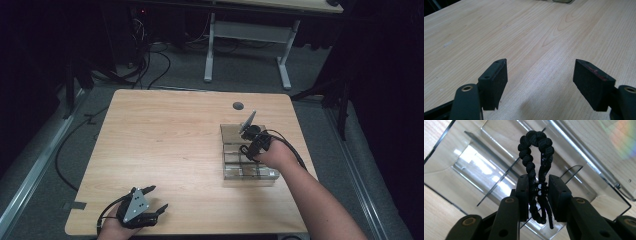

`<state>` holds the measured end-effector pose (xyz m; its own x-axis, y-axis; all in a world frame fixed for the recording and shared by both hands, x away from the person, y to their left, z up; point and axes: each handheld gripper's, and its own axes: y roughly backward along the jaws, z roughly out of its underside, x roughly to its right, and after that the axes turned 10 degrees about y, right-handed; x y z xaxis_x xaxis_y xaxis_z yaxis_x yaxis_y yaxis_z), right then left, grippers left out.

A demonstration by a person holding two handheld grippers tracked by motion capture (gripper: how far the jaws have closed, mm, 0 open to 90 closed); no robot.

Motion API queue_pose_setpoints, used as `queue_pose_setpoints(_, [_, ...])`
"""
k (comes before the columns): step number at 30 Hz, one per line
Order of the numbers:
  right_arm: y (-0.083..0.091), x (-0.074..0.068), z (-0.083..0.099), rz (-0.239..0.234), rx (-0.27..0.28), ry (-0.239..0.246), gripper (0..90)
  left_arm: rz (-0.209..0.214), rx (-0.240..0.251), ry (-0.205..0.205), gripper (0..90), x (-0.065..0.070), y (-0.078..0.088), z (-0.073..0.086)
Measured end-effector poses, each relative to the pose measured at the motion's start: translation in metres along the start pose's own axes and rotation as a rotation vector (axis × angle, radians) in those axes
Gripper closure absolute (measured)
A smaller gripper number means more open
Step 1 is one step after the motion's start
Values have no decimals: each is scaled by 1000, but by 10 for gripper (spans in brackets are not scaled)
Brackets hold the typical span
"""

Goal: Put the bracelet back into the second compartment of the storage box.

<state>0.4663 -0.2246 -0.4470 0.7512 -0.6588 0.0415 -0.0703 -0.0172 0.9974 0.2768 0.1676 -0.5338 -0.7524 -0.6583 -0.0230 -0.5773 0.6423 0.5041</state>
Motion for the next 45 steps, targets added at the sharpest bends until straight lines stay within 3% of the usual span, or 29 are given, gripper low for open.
queue_pose_setpoints(1, [-3, 3, -3, 7, -6, 9, 715, -1, 0, 0, 282, 0, 0, 0])
queue_pose_setpoints(2, [-5, 6, -4, 12, 2, 51, 715, 0, 0, 1, 282, 0, 0, 0])
queue_pose_setpoints(4, [-7, 3, -6, 9, -25, -12, 715, 0, 0, 1, 282, 0, 0, 0])
queue_pose_setpoints(7, [-14, 8, -8, 19, -31, 13, 715, 1, 0, 1, 281, 0, 0, 0])
queue_pose_setpoints(10, [-17, 8, -10, 9, -35, -14, 715, 1, 0, 1, 281, 0, 0, 0])
queue_pose_setpoints(12, [-21, 11, -11, 9, -36, 14, 715, 1, 0, 1, 281, 0, 0, 0])
queue_pose_setpoints(15, [-26, 10, -12, 7, -49, -23, 716, 1, 0, 0, 281, 0, 0, 0])
queue_pose_setpoints(18, [-28, 13, -12, 5, -44, -2, 717, 1, 0, 0, 281, 0, 0, 0])
queue_pose_setpoints(19, [-29, 12, -12, 0, -58, -38, 717, 1, 1, -1, 281, 0, 0, 0])
queue_pose_setpoints(23, [-37, 14, -11, -4, -57, 7, 717, 1, 1, -1, 281, 0, 0, 0])
queue_pose_setpoints(25, [-39, 12, -11, -2, -61, -11, 716, 0, 1, -1, 282, 0, 0, 0])
queue_pose_setpoints(36, [-39, 14, -10, -16, -50, -16, 707, -1, -1, -1, 282, 0, 0, 0])
queue_pose_setpoints(40, [-37, 12, -12, -19, -51, -18, 618, 0, -1, 1, 281, 0, 0, 0])
queue_pose_setpoints(42, [-36, 12, -12, -17, -49, -6, 611, 1, -1, 1, 281, 0, 0, 0])
queue_pose_setpoints(45, [-27, 13, -11, -17, -24, -26, 596, 1, 0, 0, 281, 0, 0, 0])
